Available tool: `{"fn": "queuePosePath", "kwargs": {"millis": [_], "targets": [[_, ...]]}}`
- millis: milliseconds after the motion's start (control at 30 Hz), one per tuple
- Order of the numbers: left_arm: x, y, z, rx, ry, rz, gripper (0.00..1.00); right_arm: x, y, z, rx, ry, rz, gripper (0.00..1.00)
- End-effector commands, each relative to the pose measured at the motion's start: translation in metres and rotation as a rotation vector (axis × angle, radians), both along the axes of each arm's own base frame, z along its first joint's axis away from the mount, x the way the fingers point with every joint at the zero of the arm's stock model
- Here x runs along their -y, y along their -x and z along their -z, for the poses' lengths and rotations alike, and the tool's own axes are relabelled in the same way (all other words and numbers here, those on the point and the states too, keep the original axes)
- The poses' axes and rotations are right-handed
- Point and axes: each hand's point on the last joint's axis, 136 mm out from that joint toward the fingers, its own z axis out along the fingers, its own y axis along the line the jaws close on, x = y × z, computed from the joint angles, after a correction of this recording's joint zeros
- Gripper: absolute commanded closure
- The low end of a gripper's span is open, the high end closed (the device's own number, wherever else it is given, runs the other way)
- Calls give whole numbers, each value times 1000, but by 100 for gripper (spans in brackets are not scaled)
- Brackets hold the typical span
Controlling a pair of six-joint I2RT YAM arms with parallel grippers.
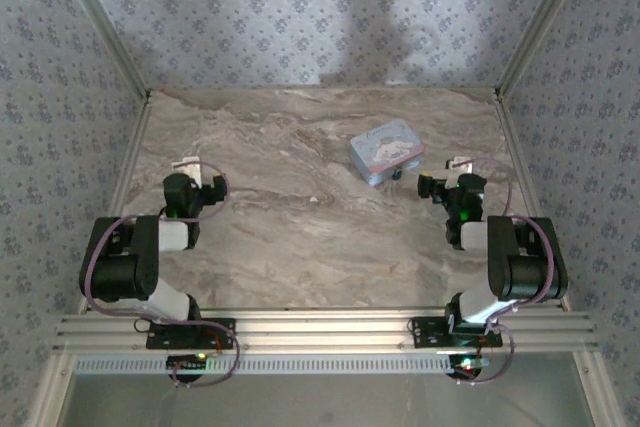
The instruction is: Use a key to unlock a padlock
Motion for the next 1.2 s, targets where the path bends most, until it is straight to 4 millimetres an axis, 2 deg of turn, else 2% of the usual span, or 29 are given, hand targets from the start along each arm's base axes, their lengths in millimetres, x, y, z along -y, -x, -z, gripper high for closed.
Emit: {"fn": "queuePosePath", "kwargs": {"millis": [0,200,333,467,600,733,833,900,1033,1167], "targets": [[-6,-2,-16,49,0,-28,2,1,-3,-4,12,-2,-7,0],[-15,17,-56,73,11,-95,2,15,5,-34,-23,0,74,0],[-7,24,-86,67,198,-131,2,21,17,-59,-43,-60,156,0],[19,29,-100,-31,456,-112,2,13,35,-78,-130,-233,224,0],[60,41,-107,-126,524,-5,2,-19,56,-84,-250,-389,188,0],[101,54,-113,-181,601,100,2,-53,85,-77,-399,-454,161,6],[136,66,-110,-217,647,186,2,-80,112,-62,-532,-425,111,13],[158,73,-106,-235,650,228,2,-95,132,-44,-627,-391,82,18],[185,78,-98,-261,664,275,2,-119,167,-13,-799,-326,29,31],[208,76,-94,-303,678,319,2,-129,193,7,-944,-200,4,40]]}}
